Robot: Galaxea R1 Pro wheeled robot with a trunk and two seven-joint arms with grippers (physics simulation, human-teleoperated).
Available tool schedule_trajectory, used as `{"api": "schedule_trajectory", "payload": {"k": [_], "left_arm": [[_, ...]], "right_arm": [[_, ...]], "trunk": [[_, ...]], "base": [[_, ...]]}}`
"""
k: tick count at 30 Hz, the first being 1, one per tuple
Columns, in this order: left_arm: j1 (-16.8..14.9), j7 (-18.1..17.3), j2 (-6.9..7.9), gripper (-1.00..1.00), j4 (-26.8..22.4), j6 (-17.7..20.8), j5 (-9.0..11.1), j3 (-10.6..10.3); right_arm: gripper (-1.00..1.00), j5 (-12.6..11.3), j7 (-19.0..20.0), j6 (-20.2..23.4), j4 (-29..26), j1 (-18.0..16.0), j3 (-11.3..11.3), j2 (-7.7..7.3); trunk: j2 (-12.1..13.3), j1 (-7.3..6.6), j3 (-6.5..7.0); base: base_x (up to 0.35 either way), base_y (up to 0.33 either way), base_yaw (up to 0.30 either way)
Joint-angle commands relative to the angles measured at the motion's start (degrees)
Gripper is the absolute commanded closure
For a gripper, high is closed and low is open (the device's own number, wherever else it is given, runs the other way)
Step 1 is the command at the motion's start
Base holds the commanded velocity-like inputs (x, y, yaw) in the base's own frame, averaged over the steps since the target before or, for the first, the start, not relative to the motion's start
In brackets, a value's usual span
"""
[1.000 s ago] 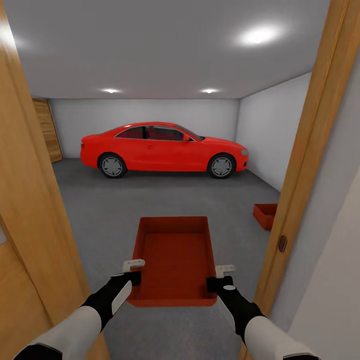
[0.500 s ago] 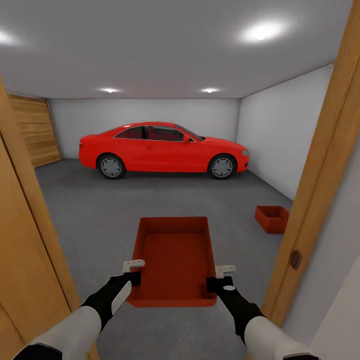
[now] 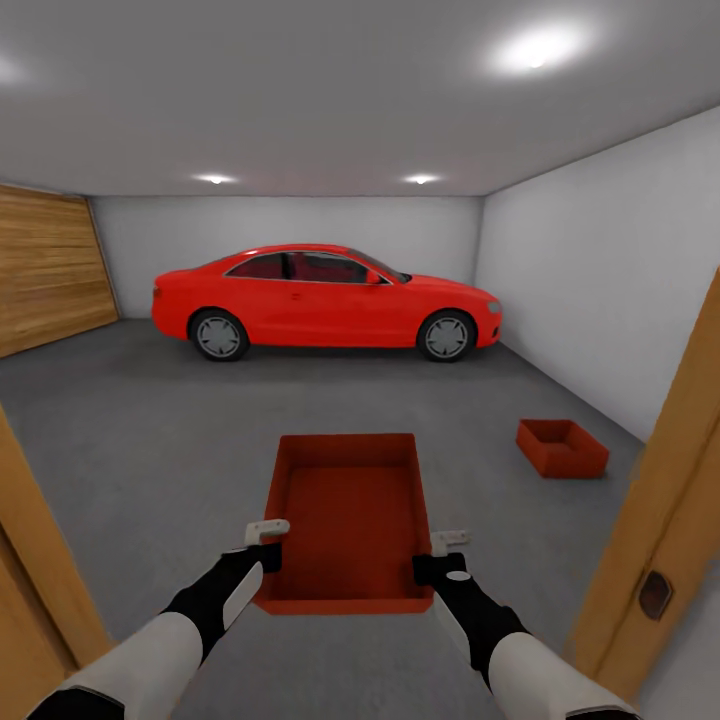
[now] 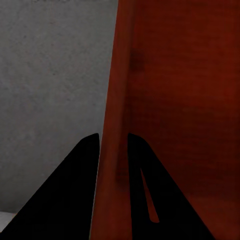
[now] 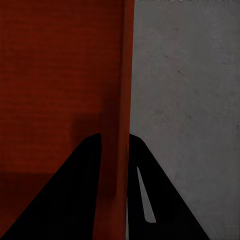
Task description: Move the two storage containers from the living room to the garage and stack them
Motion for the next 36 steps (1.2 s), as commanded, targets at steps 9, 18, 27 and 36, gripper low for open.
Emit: {"api": "schedule_trajectory", "payload": {"k": [9,18,27,36], "left_arm": [[-0.1,1.6,0.03,1.0,-0.2,0.5,-1.3,4.3],[-0.1,1.6,0.03,1.0,-0.2,0.5,-1.3,4.2],[-0.1,1.6,0.03,1.0,-0.2,0.5,-1.3,4.3],[-0.1,1.6,0.05,1.0,-0.2,0.5,-1.3,4.3]], "right_arm": [[1.0,-0.2,0.9,0.4,-0.2,0.0,0.4,-0.01],[1.0,-0.2,0.9,0.4,-0.2,0.0,0.4,0.0],[1.0,-0.2,0.9,0.4,-0.2,0.0,0.4,0.01],[1.0,-0.2,0.9,0.3,-0.2,0.0,0.4,-0.02]], "trunk": [[-0.1,0.04,-0.03],[-0.1,0.04,-0.02],[-0.1,0.04,-0.02],[-0.1,0.04,-0.02]], "base": [[0.32,0.0,0.062],[0.32,0.0,0.011],[0.32,0.0,0.0],[0.32,0.0,0.0]]}}
